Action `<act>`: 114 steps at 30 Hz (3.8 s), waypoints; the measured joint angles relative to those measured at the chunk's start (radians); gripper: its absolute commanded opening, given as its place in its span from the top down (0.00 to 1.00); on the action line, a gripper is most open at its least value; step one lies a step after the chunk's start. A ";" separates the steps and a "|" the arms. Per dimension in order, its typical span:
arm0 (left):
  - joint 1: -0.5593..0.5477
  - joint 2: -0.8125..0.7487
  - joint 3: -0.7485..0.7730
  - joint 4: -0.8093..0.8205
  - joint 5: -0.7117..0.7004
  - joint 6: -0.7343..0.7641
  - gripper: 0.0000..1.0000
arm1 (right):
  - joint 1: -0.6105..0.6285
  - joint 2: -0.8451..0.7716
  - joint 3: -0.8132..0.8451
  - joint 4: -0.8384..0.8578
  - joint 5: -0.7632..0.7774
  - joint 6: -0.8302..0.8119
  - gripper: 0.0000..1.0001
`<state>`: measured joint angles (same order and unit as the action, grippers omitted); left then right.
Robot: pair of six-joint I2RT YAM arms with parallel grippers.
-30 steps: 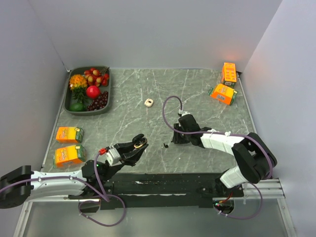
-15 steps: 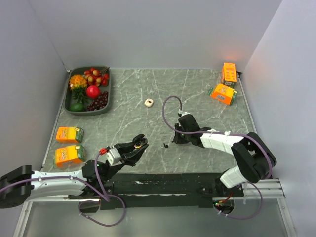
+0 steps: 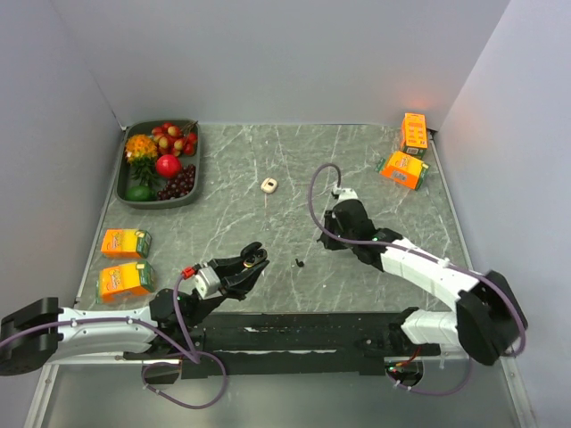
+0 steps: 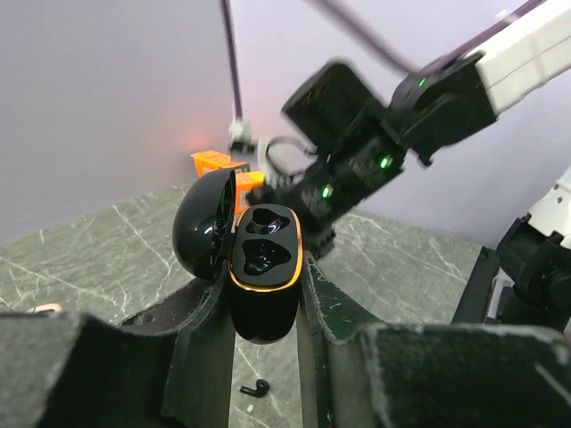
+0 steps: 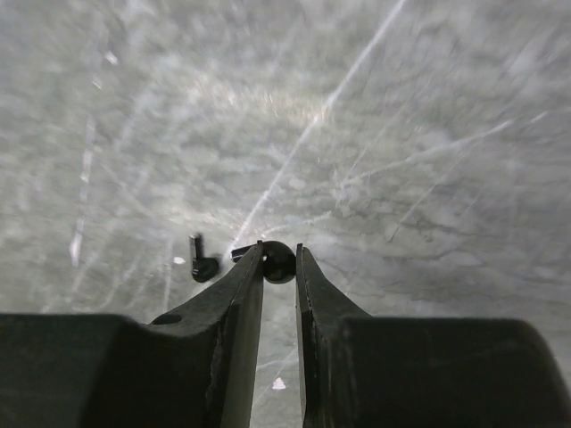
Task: Insert the wireless bluetooth earbuds into the charging case
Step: Pick up the earbud from the center of the board, then place the earbud in the charging case.
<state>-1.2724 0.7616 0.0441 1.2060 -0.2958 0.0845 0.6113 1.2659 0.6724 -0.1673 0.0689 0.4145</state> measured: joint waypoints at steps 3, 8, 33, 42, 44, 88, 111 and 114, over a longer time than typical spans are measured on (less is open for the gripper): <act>0.000 0.008 0.000 0.001 -0.002 0.000 0.99 | 0.013 -0.077 0.032 -0.034 0.043 -0.021 1.00; 0.000 0.023 0.000 0.002 -0.009 0.000 0.99 | 0.063 -0.158 0.076 -0.078 0.120 -0.055 1.00; 0.000 0.079 0.000 0.024 -0.006 0.021 0.99 | 0.500 -0.399 0.249 -0.215 0.447 -0.314 1.00; 0.000 0.215 0.002 0.035 -0.001 0.087 0.99 | 0.640 -0.333 0.324 -0.185 0.498 -0.484 1.00; 0.000 0.239 0.002 0.041 0.000 0.091 0.99 | 0.669 -0.328 0.340 -0.182 0.507 -0.519 1.00; 0.069 0.323 0.117 0.045 0.123 -0.038 0.99 | 0.973 -0.217 0.172 0.310 0.754 -1.003 1.00; 0.069 0.312 0.174 -0.017 0.119 -0.116 0.99 | 0.980 -0.204 0.138 0.348 0.761 -1.007 1.00; 0.069 0.308 0.174 -0.019 0.119 -0.117 0.99 | 0.980 -0.204 0.137 0.351 0.765 -1.011 1.00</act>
<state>-1.2034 1.0695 0.2180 1.1870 -0.1768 -0.0322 1.5909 1.0622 0.8093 0.1837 0.8337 -0.5968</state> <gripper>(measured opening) 0.311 0.247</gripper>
